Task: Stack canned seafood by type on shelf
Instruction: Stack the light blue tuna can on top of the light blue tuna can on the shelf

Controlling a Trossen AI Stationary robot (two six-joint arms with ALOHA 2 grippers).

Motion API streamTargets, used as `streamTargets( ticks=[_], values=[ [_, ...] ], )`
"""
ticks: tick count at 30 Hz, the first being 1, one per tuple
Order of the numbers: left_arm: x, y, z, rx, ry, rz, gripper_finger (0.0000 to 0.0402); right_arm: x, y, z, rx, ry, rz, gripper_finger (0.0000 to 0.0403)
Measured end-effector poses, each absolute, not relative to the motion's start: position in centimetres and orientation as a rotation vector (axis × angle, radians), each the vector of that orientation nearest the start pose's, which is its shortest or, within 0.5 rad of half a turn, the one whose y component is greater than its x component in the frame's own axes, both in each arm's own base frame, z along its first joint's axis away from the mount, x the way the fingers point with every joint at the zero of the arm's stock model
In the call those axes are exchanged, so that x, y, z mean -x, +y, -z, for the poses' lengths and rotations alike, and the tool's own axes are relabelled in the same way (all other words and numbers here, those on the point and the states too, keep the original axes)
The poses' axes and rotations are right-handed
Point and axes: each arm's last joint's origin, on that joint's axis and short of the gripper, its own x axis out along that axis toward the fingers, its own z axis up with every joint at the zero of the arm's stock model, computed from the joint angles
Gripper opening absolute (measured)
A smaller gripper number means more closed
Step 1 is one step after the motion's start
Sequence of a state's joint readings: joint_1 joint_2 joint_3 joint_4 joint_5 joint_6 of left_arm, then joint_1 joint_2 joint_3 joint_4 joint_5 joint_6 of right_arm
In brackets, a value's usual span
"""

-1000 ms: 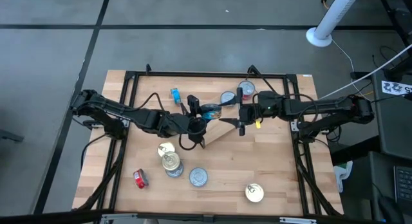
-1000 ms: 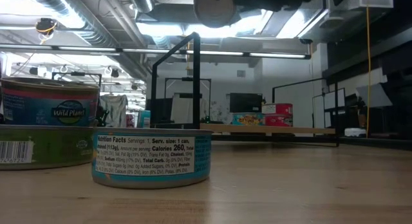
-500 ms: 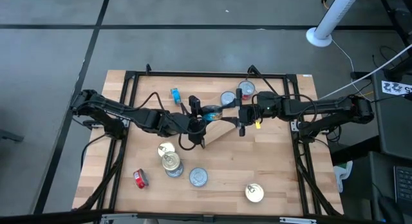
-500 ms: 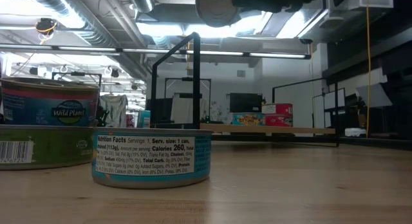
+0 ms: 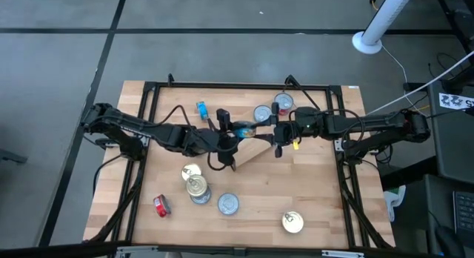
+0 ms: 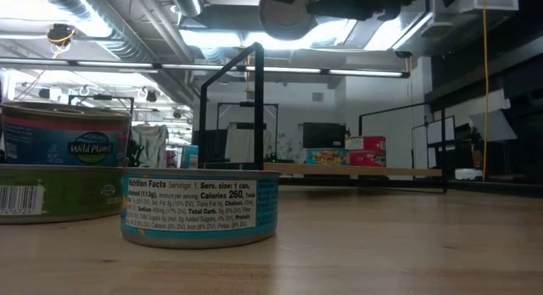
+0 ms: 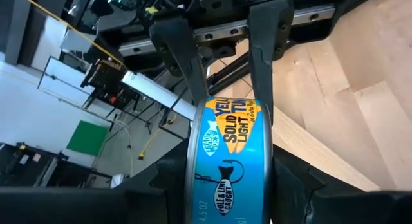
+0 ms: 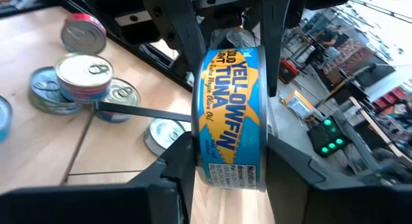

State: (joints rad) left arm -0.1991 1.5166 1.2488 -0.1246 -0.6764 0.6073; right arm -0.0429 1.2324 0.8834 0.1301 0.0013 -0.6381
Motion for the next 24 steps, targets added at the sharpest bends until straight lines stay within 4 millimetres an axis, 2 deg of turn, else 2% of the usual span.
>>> streamTargets(
  ticks=[16,24],
  values=[
    [-34.1,-4.0,-32.4,-0.752,0.509,-0.368,0.0158,-27.7,-1.4,-30.3,0.655,0.258,-0.003,0.0134],
    [-35.4,-3.7,-30.6,-0.769,0.559,-0.388,0.0158,-27.5,-1.4,-29.7,0.661,0.307,-0.002,0.0134]
  ],
)
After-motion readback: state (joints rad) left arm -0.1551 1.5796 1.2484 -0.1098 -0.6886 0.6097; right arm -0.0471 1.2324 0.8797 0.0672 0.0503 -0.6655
